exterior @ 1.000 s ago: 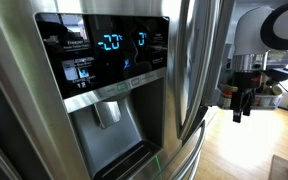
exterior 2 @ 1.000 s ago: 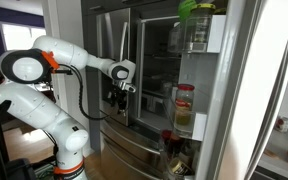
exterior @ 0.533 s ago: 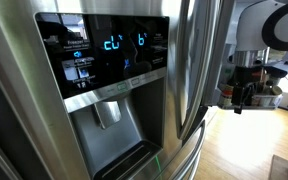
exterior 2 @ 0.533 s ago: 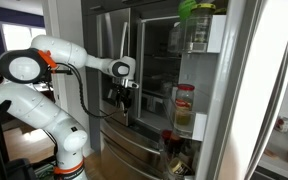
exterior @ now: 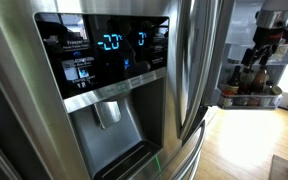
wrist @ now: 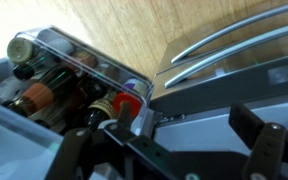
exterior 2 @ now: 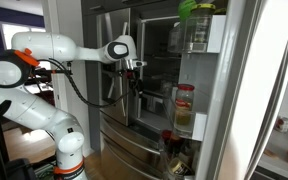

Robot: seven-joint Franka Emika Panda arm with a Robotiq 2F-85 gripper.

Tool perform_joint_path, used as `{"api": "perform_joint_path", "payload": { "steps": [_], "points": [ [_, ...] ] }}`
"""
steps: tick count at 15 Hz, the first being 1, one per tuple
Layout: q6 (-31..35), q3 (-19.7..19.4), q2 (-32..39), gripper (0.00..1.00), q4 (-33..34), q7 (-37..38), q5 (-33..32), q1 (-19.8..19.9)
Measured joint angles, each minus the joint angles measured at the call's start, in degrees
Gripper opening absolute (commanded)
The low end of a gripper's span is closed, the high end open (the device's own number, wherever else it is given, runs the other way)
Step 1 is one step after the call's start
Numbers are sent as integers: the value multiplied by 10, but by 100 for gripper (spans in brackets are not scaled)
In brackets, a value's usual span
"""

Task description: Remove the green bottle from top fridge door shelf and place it on the middle fridge door shelf

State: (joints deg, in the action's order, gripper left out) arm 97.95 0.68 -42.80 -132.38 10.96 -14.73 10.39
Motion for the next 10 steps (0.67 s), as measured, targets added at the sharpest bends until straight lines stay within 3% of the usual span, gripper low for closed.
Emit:
{"api": "perform_joint_path", "payload": {
  "steps": [7, 10],
  "points": [
    [4, 2, -14, 100, 15, 11, -16, 6],
    [4, 1, -15, 100, 49, 20, -65, 20]
  ]
}}
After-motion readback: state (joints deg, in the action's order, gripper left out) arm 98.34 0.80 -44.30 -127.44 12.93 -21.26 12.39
